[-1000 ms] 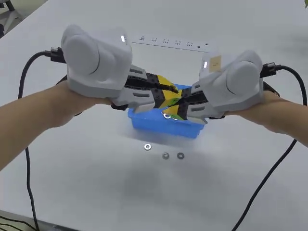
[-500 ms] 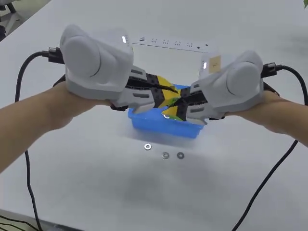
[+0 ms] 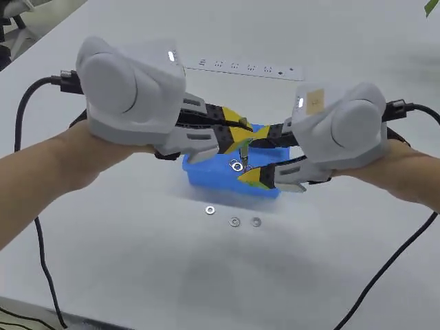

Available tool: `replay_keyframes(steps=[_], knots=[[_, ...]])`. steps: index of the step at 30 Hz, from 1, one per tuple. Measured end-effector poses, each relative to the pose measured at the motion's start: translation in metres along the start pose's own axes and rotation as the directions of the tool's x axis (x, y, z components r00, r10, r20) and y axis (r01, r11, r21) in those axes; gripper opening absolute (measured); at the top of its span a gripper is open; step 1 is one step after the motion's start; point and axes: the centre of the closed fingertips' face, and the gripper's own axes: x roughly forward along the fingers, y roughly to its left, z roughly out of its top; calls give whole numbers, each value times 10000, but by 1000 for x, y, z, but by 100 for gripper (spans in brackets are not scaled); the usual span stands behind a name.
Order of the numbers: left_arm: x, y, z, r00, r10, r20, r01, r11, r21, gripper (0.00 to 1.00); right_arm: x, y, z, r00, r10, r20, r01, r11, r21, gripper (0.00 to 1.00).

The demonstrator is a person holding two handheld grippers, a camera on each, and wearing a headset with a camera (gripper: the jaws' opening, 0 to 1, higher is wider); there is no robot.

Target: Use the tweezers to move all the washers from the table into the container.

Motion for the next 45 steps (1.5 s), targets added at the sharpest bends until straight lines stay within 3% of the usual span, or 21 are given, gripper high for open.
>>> replay_keyframes(steps=[6,13,22,26,31,36,45], knots=[[-9,-4,-2,9995,316,29,-316,9994,-118,6,-9,12,3,9993,-52,375,35,9991,429,37],[-17,-15,-9,9989,473,23,-472,9983,-336,6,-21,35,-10,9997,148,182,-156,9987,485,41],[-23,-26,-9,9985,480,280,-471,9984,-315,6,-33,52,-23,9998,10,192,-31,9938,1113,44],[-24,-33,-16,9989,383,271,-370,9982,-465,6,-33,67,-32,9998,194,-7,-192,9926,1196,46],[-19,-46,-31,9996,231,130,-219,9962,-848,6,-30,84,-45,9987,464,-221,-428,9893,1397,48],[-6,-54,-42,9998,114,146,-98,9937,-1112,6,-29,91,-51,9986,466,-247,-418,9849,1679,52],[11,-57,-42,9975,-117,694,190,9942,-1054,6,-30,97,-63,9988,417,-265,-342,9710,2368,61]])
